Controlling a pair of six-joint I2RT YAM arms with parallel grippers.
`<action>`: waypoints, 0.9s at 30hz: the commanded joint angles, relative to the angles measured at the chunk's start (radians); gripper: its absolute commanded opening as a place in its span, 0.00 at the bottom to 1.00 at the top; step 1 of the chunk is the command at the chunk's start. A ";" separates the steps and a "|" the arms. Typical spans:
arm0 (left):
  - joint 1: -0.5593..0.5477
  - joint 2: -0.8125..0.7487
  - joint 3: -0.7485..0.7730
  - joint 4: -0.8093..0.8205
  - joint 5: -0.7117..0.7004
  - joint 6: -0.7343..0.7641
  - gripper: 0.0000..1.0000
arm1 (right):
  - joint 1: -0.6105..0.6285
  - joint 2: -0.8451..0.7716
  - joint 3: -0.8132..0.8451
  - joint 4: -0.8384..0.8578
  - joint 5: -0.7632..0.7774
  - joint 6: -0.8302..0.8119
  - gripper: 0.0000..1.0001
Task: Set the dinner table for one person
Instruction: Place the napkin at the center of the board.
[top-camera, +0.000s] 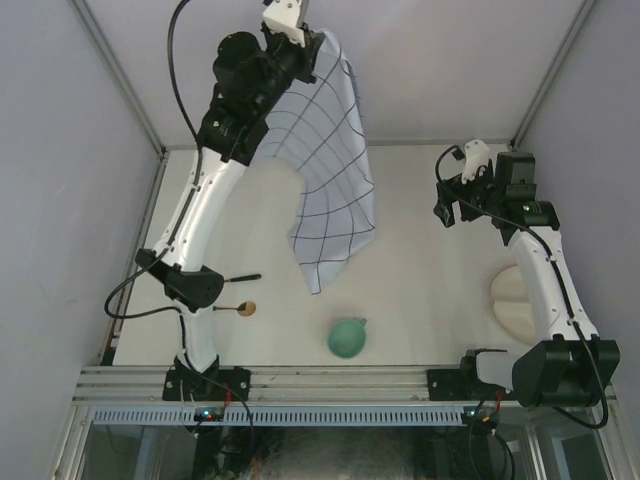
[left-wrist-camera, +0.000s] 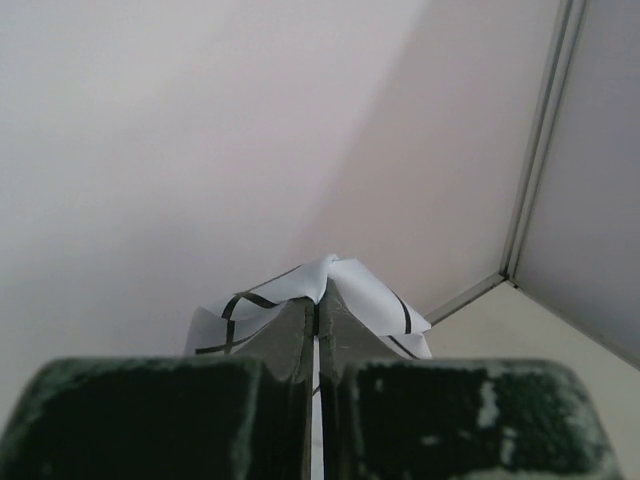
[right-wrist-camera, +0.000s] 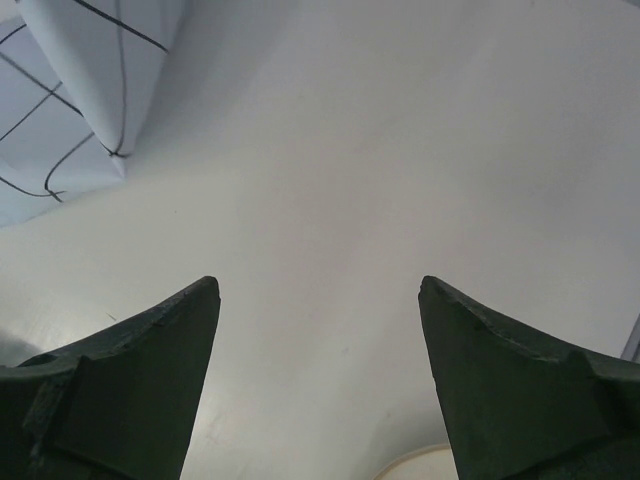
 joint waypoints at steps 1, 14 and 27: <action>-0.007 0.011 0.001 0.088 -0.062 -0.006 0.00 | -0.023 -0.028 -0.045 0.067 -0.054 -0.014 0.80; 0.369 -0.465 -0.962 0.190 0.034 -0.242 0.03 | -0.041 -0.097 -0.073 0.044 -0.060 -0.010 0.82; 0.535 -0.893 -1.474 0.089 0.304 -0.062 0.88 | 0.019 -0.115 0.008 -0.006 -0.004 0.031 0.84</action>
